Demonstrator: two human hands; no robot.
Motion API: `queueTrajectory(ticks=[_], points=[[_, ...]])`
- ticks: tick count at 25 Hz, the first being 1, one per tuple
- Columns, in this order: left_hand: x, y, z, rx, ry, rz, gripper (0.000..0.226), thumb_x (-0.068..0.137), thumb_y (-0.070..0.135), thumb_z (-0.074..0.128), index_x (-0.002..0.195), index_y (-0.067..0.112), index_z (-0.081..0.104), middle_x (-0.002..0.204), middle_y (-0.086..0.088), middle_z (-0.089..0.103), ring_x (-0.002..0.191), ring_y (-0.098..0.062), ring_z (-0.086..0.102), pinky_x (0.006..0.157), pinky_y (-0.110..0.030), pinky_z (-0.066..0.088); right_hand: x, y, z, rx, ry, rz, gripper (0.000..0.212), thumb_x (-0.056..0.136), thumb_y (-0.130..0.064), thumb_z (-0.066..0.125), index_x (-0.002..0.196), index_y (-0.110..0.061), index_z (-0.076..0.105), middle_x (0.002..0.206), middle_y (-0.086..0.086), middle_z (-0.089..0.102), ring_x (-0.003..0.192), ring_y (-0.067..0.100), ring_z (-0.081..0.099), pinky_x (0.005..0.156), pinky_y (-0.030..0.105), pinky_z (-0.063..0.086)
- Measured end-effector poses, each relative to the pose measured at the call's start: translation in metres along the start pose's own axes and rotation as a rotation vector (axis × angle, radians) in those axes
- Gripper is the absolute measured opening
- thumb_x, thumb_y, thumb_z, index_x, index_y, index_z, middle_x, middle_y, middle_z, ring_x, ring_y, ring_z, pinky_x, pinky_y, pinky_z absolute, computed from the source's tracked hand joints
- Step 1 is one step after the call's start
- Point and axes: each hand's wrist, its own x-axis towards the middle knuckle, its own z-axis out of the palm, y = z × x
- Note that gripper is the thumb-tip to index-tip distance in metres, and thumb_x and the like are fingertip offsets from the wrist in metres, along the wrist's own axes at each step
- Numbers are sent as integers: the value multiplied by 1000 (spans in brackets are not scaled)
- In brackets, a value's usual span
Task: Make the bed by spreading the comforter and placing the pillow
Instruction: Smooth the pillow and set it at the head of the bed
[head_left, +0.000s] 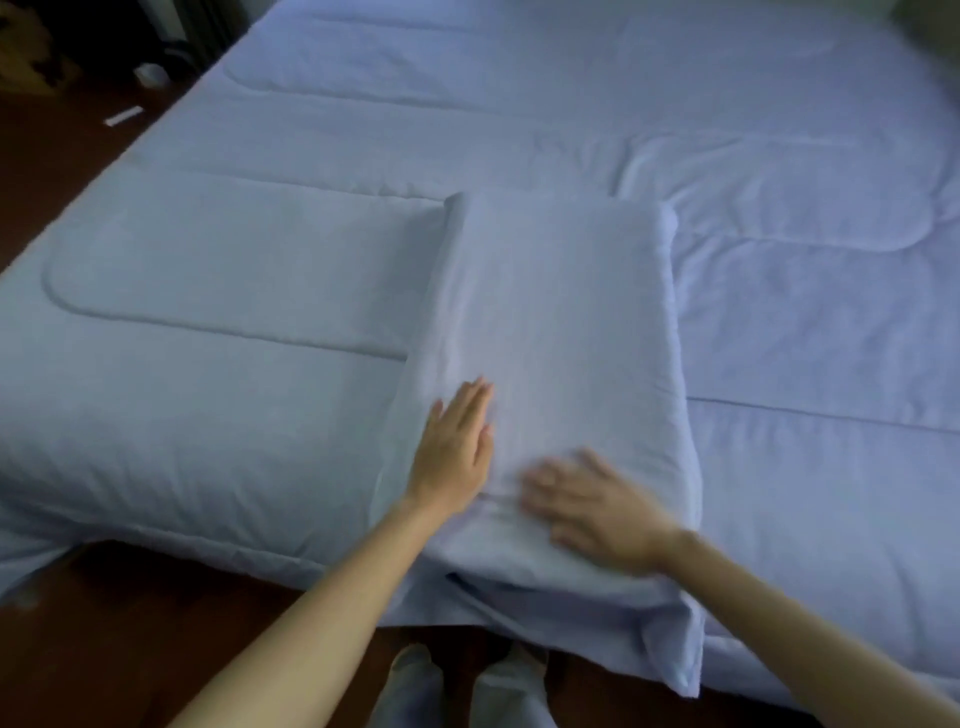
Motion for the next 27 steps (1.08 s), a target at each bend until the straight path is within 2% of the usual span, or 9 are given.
queueTrajectory(ticks=[2, 4, 6, 10, 13, 16, 19, 21, 27], points=[[-10, 3, 11, 155, -136, 83, 52, 88, 34, 37, 134, 12, 51, 142, -7, 50, 129, -26, 50, 100, -53, 43, -18, 29, -8, 126, 66, 726, 54, 96, -56, 17, 146, -46, 2, 158, -6, 20, 146, 24, 21, 115, 54, 13], [-28, -6, 10, 243, -158, 53, 57, 87, 43, 38, 138, 19, 47, 146, -4, 45, 133, -25, 45, 106, -51, 33, -32, 14, -10, 333, 57, 1160, 57, 94, -57, 25, 147, -45, 8, 161, -2, 3, 148, 28, 7, 114, 59, 12], [-47, -20, 3, 239, -143, -18, 61, 87, 48, 36, 141, 20, 43, 149, -4, 40, 137, -26, 40, 109, -49, 25, -36, -31, -4, 342, 95, 1192, 57, 92, -56, 25, 147, -42, 18, 160, 6, 9, 146, 34, 12, 109, 60, 24], [-85, -58, -16, 296, -222, -73, 73, 83, 55, 36, 142, 12, 41, 148, -7, 41, 135, -29, 41, 103, -56, 34, -66, -121, 3, 171, -1, 889, 47, 92, -40, 37, 138, -35, 45, 152, 0, 35, 137, 28, 33, 106, 52, 26], [-77, -68, -36, 195, -233, -423, 78, 81, 59, 27, 128, 4, 54, 129, -15, 60, 121, -41, 52, 99, -62, 34, -96, -131, -10, 184, 163, 753, 42, 100, -35, 29, 109, -25, 69, 135, -11, 54, 113, 19, 62, 101, 34, 39], [-40, -52, -48, 87, -158, -398, 59, 87, 43, 32, 123, 3, 56, 121, -19, 63, 106, -39, 60, 90, -55, 45, -80, -81, -48, 269, 404, 1092, 43, 96, -41, 36, 93, -22, 73, 100, -6, 75, 80, 24, 72, 65, 32, 55], [-5, -29, -52, -46, -144, -393, 57, 93, 34, 44, 142, 7, 36, 145, -16, 42, 124, -35, 50, 98, -45, 42, -47, -22, -66, 462, 359, 1362, 25, 93, -29, 48, 107, -21, 67, 108, 3, 71, 96, 28, 65, 78, 36, 50], [15, -28, -45, -64, -208, -492, 64, 93, 37, 44, 147, 11, 24, 151, -13, 31, 130, -34, 43, 102, -44, 39, -25, 12, -69, 600, 263, 1452, 35, 92, -29, 50, 124, -15, 56, 125, 12, 62, 112, 31, 58, 90, 38, 45], [57, -35, -22, -243, -214, -885, 77, 86, 62, 46, 133, 2, 36, 135, -27, 48, 123, -41, 49, 100, -43, 39, 18, 86, -43, 963, 124, 1544, 76, 81, -57, 60, 129, 0, 48, 133, 21, 53, 121, 35, 52, 96, 35, 42]])
